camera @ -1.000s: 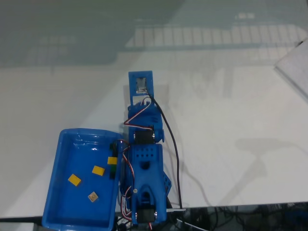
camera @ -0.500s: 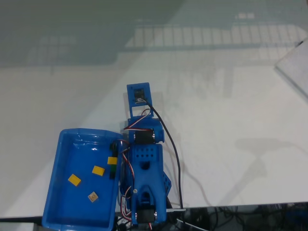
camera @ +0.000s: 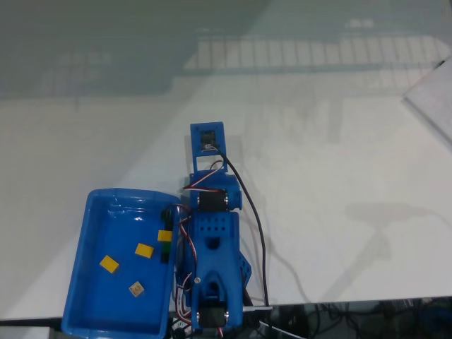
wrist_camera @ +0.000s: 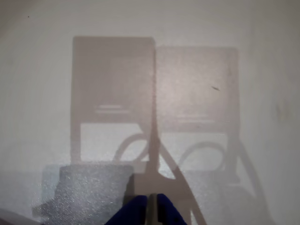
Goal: Pick up all the lego then put into the bin
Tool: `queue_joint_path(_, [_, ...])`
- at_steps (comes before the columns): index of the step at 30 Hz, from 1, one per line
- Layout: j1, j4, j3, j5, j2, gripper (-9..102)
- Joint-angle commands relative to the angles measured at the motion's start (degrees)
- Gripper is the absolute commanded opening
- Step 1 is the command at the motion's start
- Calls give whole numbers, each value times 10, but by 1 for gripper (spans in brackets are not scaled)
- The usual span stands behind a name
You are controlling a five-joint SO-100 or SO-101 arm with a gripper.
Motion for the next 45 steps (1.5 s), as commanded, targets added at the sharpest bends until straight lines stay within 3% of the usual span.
queue_joint_path(1, [5,1,26,0,-7,0])
queue_joint_path(45, [14,2,26,-25,-51,0])
